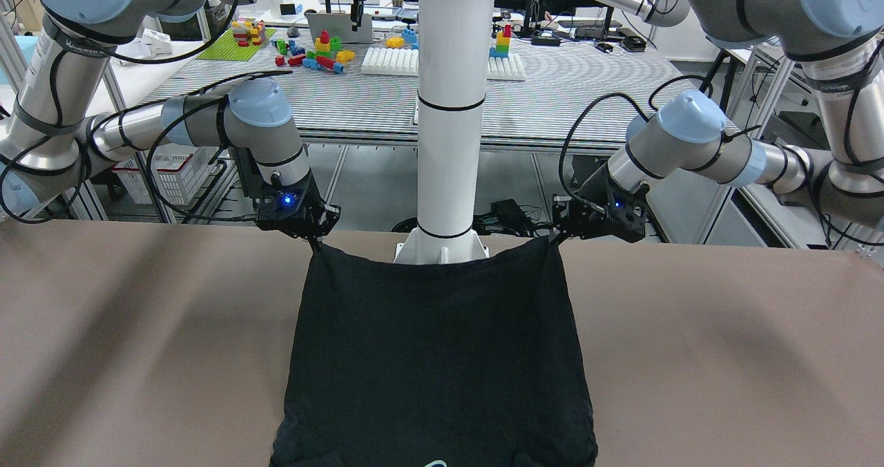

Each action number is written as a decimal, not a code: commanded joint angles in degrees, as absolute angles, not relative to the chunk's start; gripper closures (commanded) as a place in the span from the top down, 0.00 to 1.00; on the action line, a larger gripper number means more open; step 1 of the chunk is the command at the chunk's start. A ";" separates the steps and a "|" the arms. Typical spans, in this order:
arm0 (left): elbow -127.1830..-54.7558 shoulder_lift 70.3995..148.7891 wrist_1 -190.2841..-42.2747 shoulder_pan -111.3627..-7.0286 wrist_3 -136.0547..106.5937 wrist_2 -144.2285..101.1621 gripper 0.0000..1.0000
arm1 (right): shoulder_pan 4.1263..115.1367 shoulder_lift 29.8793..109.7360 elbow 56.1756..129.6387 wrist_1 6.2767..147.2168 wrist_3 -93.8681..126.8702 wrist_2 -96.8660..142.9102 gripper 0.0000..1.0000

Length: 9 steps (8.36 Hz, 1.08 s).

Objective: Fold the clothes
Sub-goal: 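Lift the hem with both grippers and fold it toward the neckline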

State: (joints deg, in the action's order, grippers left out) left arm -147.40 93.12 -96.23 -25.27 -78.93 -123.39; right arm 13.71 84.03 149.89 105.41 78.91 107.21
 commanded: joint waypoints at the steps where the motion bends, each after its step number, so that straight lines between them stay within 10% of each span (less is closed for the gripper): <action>1: -153.81 87.01 -96.15 -21.18 -79.01 -123.40 0.00 | 9.06 83.85 157.23 114.33 79.01 109.69 0.00; 9: -129.91 102.83 -95.71 -36.70 -79.01 -109.95 0.00 | 27.75 77.00 135.03 105.32 78.40 100.28 0.00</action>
State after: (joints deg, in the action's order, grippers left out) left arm -133.53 100.97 -95.74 -31.04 -79.02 -110.76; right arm 21.79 77.68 140.27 110.55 78.61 100.28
